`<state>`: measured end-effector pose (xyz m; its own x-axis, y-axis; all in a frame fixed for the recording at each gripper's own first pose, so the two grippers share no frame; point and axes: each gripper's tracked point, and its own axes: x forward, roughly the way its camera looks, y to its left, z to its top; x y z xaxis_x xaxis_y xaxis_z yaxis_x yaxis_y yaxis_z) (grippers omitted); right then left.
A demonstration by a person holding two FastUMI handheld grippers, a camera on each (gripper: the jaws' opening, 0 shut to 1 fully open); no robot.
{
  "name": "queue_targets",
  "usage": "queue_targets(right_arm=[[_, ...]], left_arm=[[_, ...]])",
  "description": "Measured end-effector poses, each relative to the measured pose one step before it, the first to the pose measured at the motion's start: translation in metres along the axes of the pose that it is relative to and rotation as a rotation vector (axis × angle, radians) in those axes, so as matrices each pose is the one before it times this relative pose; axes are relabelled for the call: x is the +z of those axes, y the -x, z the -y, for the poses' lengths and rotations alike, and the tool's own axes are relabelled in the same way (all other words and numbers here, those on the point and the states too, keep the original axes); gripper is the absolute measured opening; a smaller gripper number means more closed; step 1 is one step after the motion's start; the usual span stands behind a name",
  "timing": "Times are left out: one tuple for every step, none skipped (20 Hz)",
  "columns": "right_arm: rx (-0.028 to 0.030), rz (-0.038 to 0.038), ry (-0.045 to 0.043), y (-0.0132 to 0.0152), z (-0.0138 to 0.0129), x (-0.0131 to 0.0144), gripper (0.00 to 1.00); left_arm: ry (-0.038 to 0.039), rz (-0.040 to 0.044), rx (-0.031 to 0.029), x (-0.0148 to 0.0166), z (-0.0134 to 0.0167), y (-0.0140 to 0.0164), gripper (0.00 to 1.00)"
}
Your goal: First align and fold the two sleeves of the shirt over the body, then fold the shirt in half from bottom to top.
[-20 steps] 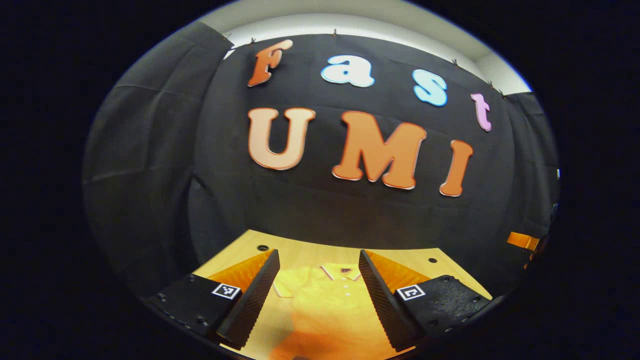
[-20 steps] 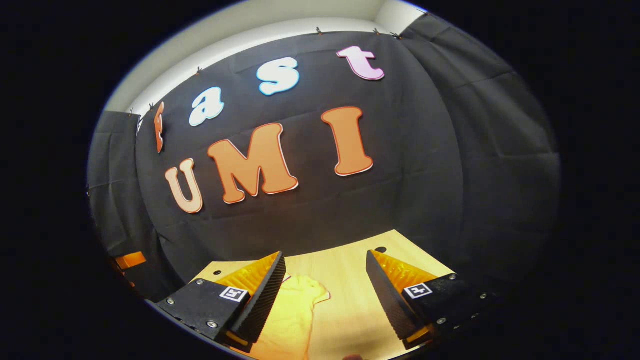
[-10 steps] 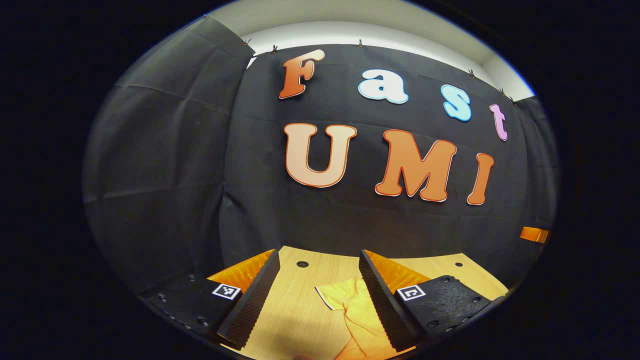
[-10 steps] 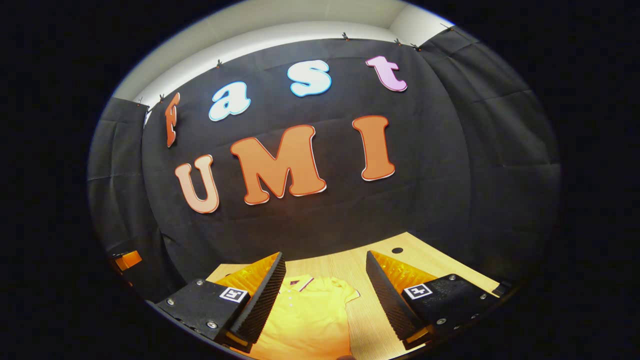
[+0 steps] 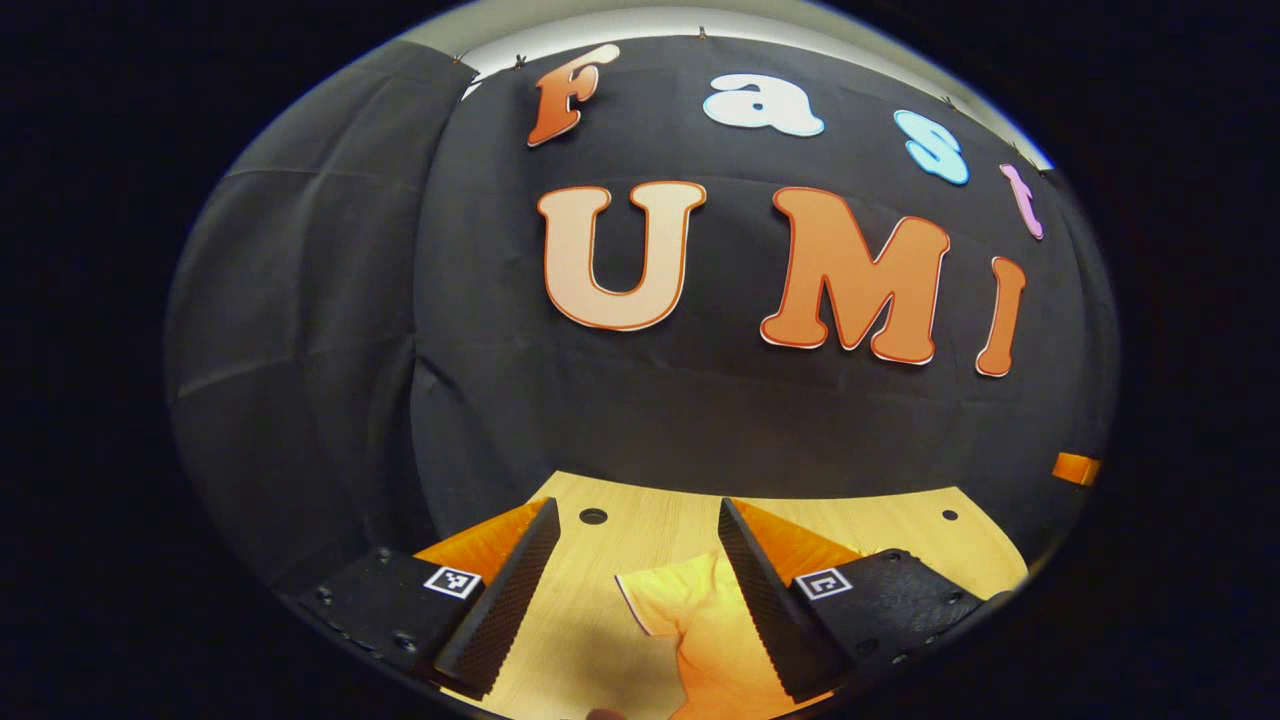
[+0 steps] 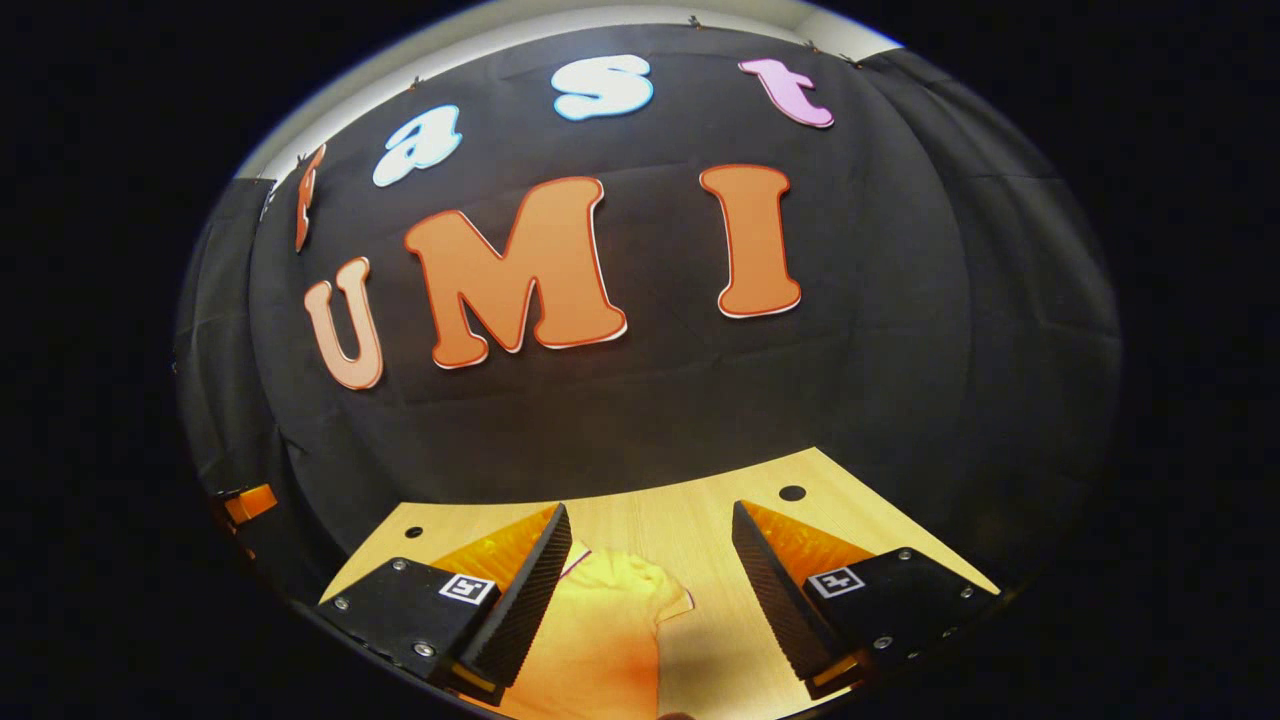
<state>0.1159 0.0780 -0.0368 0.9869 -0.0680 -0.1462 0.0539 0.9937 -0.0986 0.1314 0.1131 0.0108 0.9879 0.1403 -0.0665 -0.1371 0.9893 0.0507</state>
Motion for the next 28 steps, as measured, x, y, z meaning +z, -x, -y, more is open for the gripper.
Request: queue_targets(right_arm=[[-0.00362,-0.04753,0.02224,-0.01968,0.00685,-0.00852,0.98],[0.00161,-0.07330,0.03906,-0.02623,0.00922,-0.01320,0.98],[0.00831,-0.06146,0.02065,-0.02432,0.00206,-0.01013,0.98],[0.00317,-0.07047,0.01294,-0.02385,0.00243,-0.01273,0.98],[0.00436,-0.05199,0.01270,-0.01938,0.00059,-0.00893,0.98],[-0.00537,-0.05057,0.01421,-0.01712,0.00186,-0.00870,0.98],[-0.00909,-0.05482,0.00743,-0.01656,0.00204,-0.00981,0.98],[0.01065,-0.09291,0.00167,-0.02601,-0.00428,-0.01448,0.99],[0.01464,-0.05542,-0.01175,-0.01413,-0.00318,-0.00745,0.99],[0.00929,-0.07892,-0.02403,-0.02219,-0.00407,-0.01110,0.99],[-0.00726,-0.04142,-0.00580,-0.01424,0.00052,-0.00797,0.99],[-0.01191,-0.03424,0.00223,-0.01608,0.00037,-0.00597,0.99],[-0.00930,-0.03704,-0.00081,-0.01356,-0.00241,-0.00792,0.99],[0.00251,-0.04328,-0.00748,-0.01478,-0.00618,-0.00797,0.99],[-0.00374,-0.02457,-0.00399,-0.01282,-0.00261,-0.00314,0.99],[-0.03325,-0.03011,0.01018,-0.01275,0.00316,-0.00478,0.98],[-0.01954,-0.02878,0.00821,-0.00817,0.00056,-0.00529,0.94],[-0.00468,-0.02197,-0.00421,-0.00459,-0.00103,-0.00385,0.88],[0.00933,-0.02707,-0.00331,-0.00320,-0.00351,-0.00430,0.78],[0.00048,-0.01266,0.00156,-0.00305,-0.00163,-0.00422,0.77],[-0.01803,-0.01991,0.01877,-0.00044,0.00115,-0.00525,0.75],[0.00078,0.01524,-0.00306,-0.00144,-0.00259,0.00613,0.64],[0.00103,0.00107,-0.02917,-0.00401,-0.00143,0.00057,0.41],[0.00551,-0.00453,-0.03258,0.00147,-0.00044,0.00072,0.22],[0.02107,0.00814,-0.04891,0.00174,-0.00377,0.00309,0.04],[-0.00540,0.00047,0.00406,-0.00062,0.00157,-0.00324,0.00],[-0.01874,0.01104,0.02718,0.00037,0.00038,-0.00089,0.00],[-0.00898,0.00730,0.01901,0.00212,-0.00166,0.00004,0.00]], left_arm=[[-0.00355,-0.00798,0.00733,-0.00255,0.00392,-0.00680,0.98],[-0.01289,-0.00872,0.01097,-0.00651,0.00329,-0.00656,0.98],[-0.00574,-0.01081,0.00356,-0.00410,0.00346,-0.00927,0.98],[0.00163,-0.00962,-0.00069,-0.00281,0.00148,-0.00416,0.98],[0.00169,-0.00657,-0.00306,-0.00154,0.00237,-0.00534,0.98],[-0.00170,-0.00807,-0.00662,-0.00355,0.00299,-0.00809,0.98],[-0.00636,-0.00954,-0.00138,-0.00168,0.00162,-0.00608,0.98],[-0.01440,-0.01924,-0.00908,-0.00495,0.00106,-0.00882,0.98],[-0.00891,-0.00940,-0.00711,-0.00352,0.00048,-0.00978,0.98],[-0.00780,-0.01126,-0.00041,-0.00277,-0.00375,-0.00845,0.98],[-0.00549,-0.01176,-0.00051,-0.00280,-0.00325,-0.00741,0.98],[-0.00408,-0.01475,-0.00133,-0.00288,-0.00316,-0.00708,0.98],[-0.00322,-0.01224,0.00045,-0.00240,-0.00394,-0.00577,0.98],[-0.00288,-0.01144,-0.00114,-0.00576,-0.00397,-0.01149,0.98],[-0.00073,-0.01880,0.00255,-0.00423,-0.00541,-0.00672,0.98],[0.00501,-0.01780,-0.00093,-0.00545,-0.00467,-0.00802,0.98],[0.00603,-0.01802,-0.00416,-0.00520,-0.00324,-0.00511,0.98],[0.00059,-0.01011,-0.00090,-0.00303,-0.00177,-0.00437,0.98],[-0.00131,-0.00632,0.00401,-0.00118,-0.00262,-0.00377,0.98],[-0.00011,-0.00419,0.00281,-0.00236,-0.00127,-0.00320,0.98],[0.00120,-0.00728,-0.00016,-0.00151,-0.00066,-0.00367,0.98],[0.00514,-0.00615,-0.00384,-0.00197,-0.00129,-0.00143,0.98],[0.00574,-0.00365,-0.00559,-0.00100,-0.00032,-0.00031,0.98],[0.00256,-0.00169,-0.00140,-0.00128,-0.00081,-0.00018,0.98],[0.00117,0.00045,-0.00267,0.00094,-0.00033,0.00151,0.98],[-0.00164,0.00317,-0.00304,0.00013,0.00077,-0.00186,0.98],[-0.00739,0.00444,0.00145,0.00135,-0.00214,0.00186,0.98],[-0.00462,0.00481,0.00065,0.00062,0.00069,-0.00030,0.98]])
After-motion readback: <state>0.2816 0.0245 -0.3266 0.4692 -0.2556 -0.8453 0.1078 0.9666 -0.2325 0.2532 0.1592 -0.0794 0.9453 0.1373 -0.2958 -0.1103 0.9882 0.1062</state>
